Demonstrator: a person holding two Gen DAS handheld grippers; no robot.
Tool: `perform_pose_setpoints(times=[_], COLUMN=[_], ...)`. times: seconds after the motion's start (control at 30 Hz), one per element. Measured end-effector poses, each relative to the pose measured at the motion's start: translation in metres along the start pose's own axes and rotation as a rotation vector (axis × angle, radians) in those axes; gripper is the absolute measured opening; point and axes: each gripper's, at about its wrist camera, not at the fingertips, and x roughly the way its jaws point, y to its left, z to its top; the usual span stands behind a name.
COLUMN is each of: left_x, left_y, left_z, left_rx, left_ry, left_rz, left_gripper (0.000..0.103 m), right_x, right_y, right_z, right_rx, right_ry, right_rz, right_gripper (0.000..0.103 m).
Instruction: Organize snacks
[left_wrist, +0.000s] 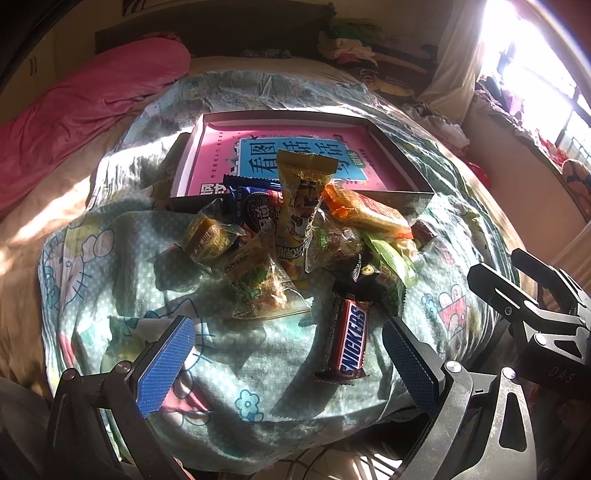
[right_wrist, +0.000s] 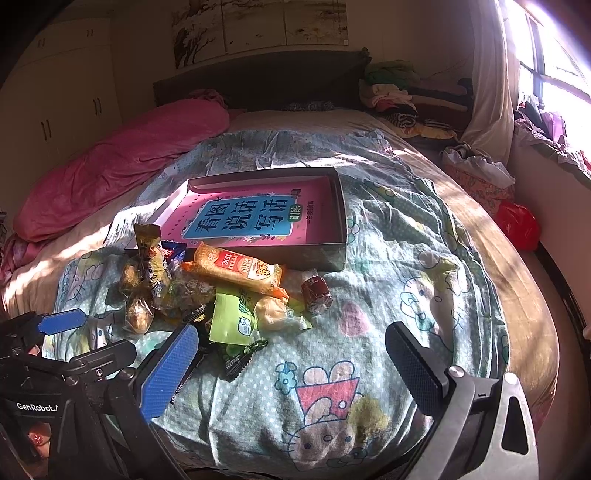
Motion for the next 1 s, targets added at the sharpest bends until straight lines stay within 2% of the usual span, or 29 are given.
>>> perform_pose_setpoints(times=[0.6, 1.0], left_x=[0.007, 0.019], left_y=[0.005, 0.003], left_z=[-0.001, -0.003], left_rx=[-0.012, -0.008], left_ry=[0.023, 0.078], left_rz=[-0.008, -0.031], left_gripper=[0.101, 0.101], right_x=[0.005, 0.012], right_y=[-0.001, -0.009], right_z=[0.000, 0.001], right_rx=[-0.008, 0.019], right_ry=[0.001, 0.012], right_rz=[-0.009, -0.007], right_gripper=[0.102, 0.102])
